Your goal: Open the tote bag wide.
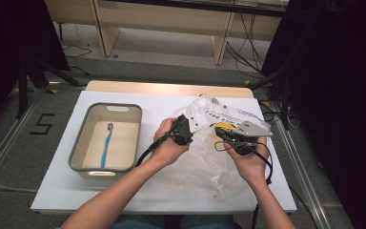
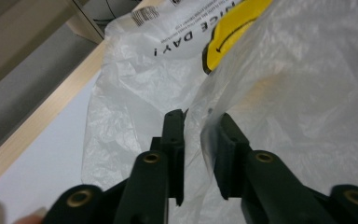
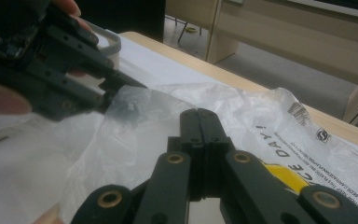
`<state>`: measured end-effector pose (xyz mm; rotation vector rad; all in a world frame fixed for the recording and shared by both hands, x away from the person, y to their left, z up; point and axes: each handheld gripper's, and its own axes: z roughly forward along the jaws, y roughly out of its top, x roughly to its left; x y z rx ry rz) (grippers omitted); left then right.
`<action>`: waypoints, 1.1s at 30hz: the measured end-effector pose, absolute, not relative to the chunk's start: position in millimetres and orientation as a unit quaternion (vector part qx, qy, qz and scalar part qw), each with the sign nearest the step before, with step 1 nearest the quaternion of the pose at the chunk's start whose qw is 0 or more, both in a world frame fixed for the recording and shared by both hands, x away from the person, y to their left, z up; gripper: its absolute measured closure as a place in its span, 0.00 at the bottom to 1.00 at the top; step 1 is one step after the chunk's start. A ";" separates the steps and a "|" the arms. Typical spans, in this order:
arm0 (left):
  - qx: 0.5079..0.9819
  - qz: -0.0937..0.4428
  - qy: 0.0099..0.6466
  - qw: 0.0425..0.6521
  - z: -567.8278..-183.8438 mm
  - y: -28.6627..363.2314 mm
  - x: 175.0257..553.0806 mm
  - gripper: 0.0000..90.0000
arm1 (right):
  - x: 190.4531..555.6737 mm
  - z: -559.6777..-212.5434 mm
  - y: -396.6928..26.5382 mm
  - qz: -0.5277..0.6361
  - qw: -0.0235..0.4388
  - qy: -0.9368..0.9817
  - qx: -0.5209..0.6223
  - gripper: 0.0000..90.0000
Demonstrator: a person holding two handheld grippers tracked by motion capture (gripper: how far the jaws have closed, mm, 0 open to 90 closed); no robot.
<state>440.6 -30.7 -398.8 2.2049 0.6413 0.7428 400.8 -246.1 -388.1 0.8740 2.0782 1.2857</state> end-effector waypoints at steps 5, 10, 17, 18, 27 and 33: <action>0.837 0.303 0.256 0.378 -391.6 -27.9 441.5 0.97 | 399.6 -390.5 -245.1 0.471 0.258 0.780 0.321 1.00; 0.818 0.329 0.244 0.404 -381.7 -26.7 441.9 0.98 | 398.3 -391.6 -241.7 0.446 0.252 0.800 0.312 0.81; 0.807 0.349 0.227 0.419 -378.4 -28.1 439.9 0.98 | 400.8 -376.3 -227.2 0.431 0.290 0.805 0.286 0.34; 0.805 0.352 0.224 0.422 -377.5 -28.4 439.1 0.98 | 401.3 -375.2 -223.4 0.428 0.290 0.808 0.283 0.30; 0.810 0.349 0.210 0.421 -373.6 -24.7 436.7 0.94 | 410.9 -389.0 -205.6 0.362 0.319 0.831 0.278 0.49; 0.814 0.337 0.218 0.419 -374.7 -21.3 434.0 0.80 | 408.4 -381.5 -211.8 0.384 0.338 0.805 0.299 0.93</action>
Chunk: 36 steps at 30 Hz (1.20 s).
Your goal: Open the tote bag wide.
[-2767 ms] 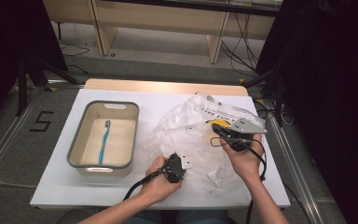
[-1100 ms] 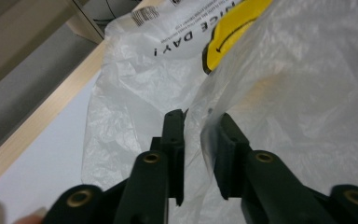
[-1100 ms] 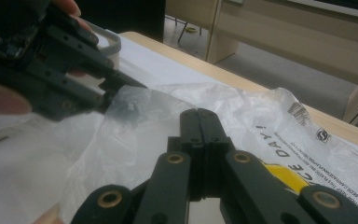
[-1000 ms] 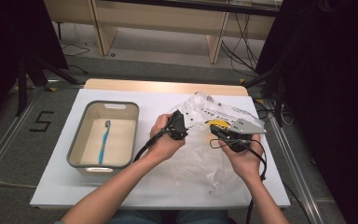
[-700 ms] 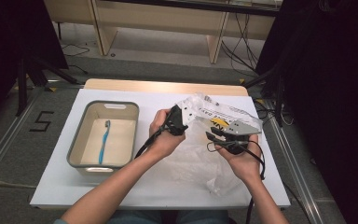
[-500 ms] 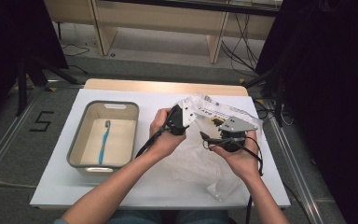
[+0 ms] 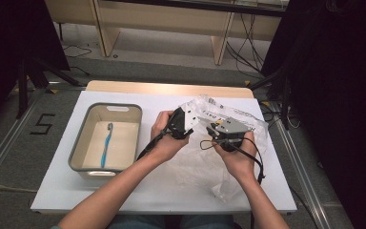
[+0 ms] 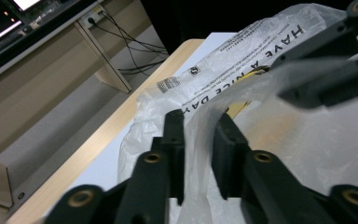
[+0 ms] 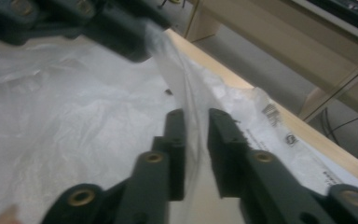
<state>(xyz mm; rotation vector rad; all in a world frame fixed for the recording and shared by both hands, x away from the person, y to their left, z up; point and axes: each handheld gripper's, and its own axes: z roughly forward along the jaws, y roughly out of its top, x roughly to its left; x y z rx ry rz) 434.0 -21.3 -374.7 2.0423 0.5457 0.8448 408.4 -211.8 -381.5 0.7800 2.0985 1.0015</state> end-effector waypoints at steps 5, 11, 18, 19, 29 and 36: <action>0.820 0.307 0.233 0.423 -375.3 -11.4 426.6 0.58 | 407.9 -380.6 -213.7 0.392 0.345 0.795 0.309 1.00; 0.829 0.264 0.248 0.426 -377.4 2.2 409.0 0.38 | 408.0 -378.4 -214.7 0.406 0.352 0.780 0.321 1.00; 0.835 0.236 0.241 0.434 -384.1 17.3 387.7 0.31 | 407.7 -377.2 -215.5 0.413 0.353 0.773 0.327 1.00; 0.835 0.236 0.241 0.435 -384.9 19.5 385.9 0.31 | 407.7 -377.2 -215.5 0.413 0.353 0.773 0.327 1.00; 0.836 0.229 0.255 0.428 -393.1 41.4 375.4 0.30 | 408.0 -376.5 -216.9 0.421 0.350 0.769 0.331 1.00; 0.837 0.223 0.262 0.426 -397.9 49.6 370.5 0.29 | 408.2 -376.4 -216.5 0.423 0.351 0.766 0.333 1.00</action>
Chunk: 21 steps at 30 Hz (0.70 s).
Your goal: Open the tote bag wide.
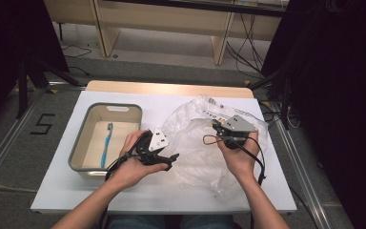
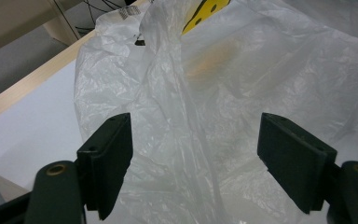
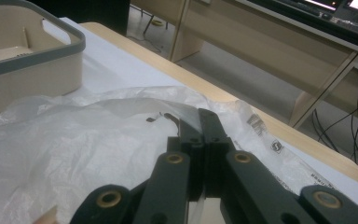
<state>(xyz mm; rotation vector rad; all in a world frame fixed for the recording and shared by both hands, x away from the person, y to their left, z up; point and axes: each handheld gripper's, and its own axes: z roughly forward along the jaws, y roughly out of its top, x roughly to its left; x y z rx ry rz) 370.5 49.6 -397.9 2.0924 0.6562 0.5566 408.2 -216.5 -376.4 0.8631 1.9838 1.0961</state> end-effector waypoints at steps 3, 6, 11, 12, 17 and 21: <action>0.836 0.222 0.264 0.426 -398.6 52.4 368.9 0.29 | 408.2 -376.5 -216.9 0.423 0.349 0.767 0.333 1.00; 0.835 0.218 0.271 0.426 -401.6 55.9 368.3 0.30 | 407.9 -376.8 -216.9 0.423 0.348 0.767 0.334 1.00; 0.835 0.213 0.277 0.425 -403.2 59.8 367.2 0.30 | 408.5 -377.1 -216.7 0.424 0.348 0.767 0.334 1.00; 0.834 0.212 0.278 0.426 -403.8 60.7 367.0 0.30 | 408.5 -377.1 -216.6 0.424 0.348 0.767 0.334 1.00; 0.835 0.210 0.283 0.423 -405.3 65.2 365.9 0.30 | 409.1 -376.9 -216.5 0.424 0.347 0.766 0.336 1.00; 0.833 0.209 0.287 0.424 -404.6 68.6 365.7 0.30 | 409.5 -376.8 -217.3 0.424 0.346 0.766 0.337 1.00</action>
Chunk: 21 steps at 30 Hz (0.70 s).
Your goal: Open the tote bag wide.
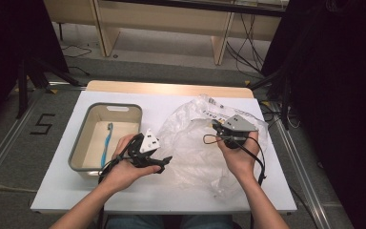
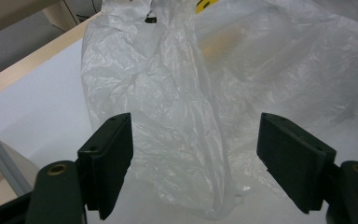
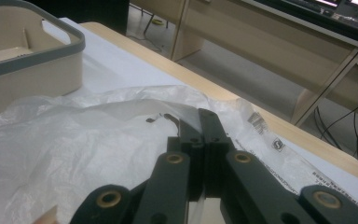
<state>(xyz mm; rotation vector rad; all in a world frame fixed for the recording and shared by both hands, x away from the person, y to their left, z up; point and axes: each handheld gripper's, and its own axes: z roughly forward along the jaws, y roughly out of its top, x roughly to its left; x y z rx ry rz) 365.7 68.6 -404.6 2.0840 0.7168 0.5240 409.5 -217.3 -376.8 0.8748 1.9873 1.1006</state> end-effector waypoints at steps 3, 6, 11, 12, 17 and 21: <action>0.832 0.210 0.288 0.425 -404.3 69.5 365.6 0.30 | 409.4 -376.5 -218.0 0.425 0.346 0.765 0.338 1.00; 0.832 0.211 0.291 0.422 -404.0 71.3 365.5 0.30 | 409.4 -376.6 -218.4 0.424 0.346 0.765 0.338 1.00; 0.831 0.212 0.296 0.421 -403.4 73.2 364.8 0.30 | 409.4 -377.0 -218.3 0.424 0.345 0.766 0.339 1.00; 0.831 0.213 0.296 0.421 -403.1 73.5 364.7 0.30 | 409.1 -377.4 -218.0 0.424 0.346 0.766 0.337 1.00; 0.828 0.217 0.301 0.420 -402.6 74.8 365.0 0.30 | 408.0 -377.5 -219.4 0.427 0.346 0.764 0.338 1.00; 0.830 0.217 0.301 0.417 -402.5 74.9 365.0 0.30 | 408.0 -377.6 -220.8 0.427 0.345 0.763 0.340 1.00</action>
